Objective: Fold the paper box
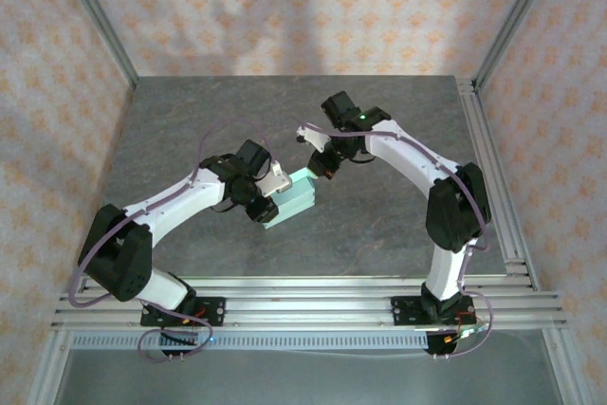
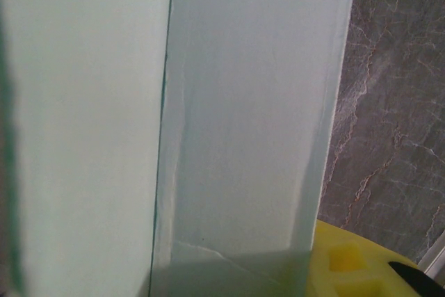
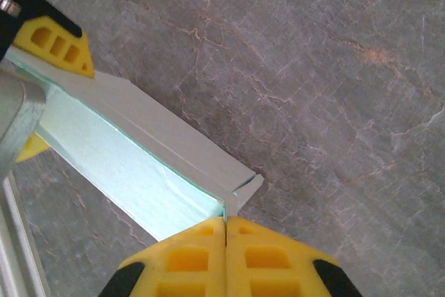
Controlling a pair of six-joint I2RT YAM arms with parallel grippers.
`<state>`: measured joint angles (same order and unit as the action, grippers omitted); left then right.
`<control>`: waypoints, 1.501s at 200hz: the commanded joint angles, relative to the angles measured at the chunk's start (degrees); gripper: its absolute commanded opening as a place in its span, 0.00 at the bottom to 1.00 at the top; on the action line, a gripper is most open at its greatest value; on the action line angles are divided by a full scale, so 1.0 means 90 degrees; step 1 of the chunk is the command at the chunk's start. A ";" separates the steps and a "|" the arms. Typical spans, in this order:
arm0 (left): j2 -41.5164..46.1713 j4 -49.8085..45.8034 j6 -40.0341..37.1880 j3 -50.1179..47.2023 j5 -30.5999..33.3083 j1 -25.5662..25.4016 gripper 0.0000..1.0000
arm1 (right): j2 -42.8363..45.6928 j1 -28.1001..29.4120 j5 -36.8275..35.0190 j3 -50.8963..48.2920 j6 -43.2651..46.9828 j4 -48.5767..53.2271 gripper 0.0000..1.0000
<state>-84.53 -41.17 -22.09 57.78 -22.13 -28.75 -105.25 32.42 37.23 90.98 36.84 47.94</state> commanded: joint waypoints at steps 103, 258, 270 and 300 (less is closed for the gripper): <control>-0.0090 -0.0220 0.0235 0.0172 0.0163 -0.0003 0.34 | 0.1039 0.0066 -0.1157 -0.1381 -0.2661 -0.1832 0.00; -0.0651 -0.0152 0.0111 0.0704 0.0421 -0.0121 0.35 | 0.1922 0.0310 -0.2324 -0.2638 -0.3987 -0.2848 0.00; -0.0690 -0.0162 0.0099 0.0737 0.0463 -0.0143 0.35 | 0.1939 0.0340 -0.2408 -0.2701 -0.4039 -0.2886 0.00; -0.0770 -0.0167 0.0105 0.0787 0.0456 -0.0165 0.35 | 0.2000 0.0443 -0.2609 -0.2764 -0.4282 -0.2903 0.00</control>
<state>-90.37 -39.66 -21.15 63.66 -21.19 -30.02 -89.60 35.73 18.39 67.05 1.15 22.17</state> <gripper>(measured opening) 0.413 0.048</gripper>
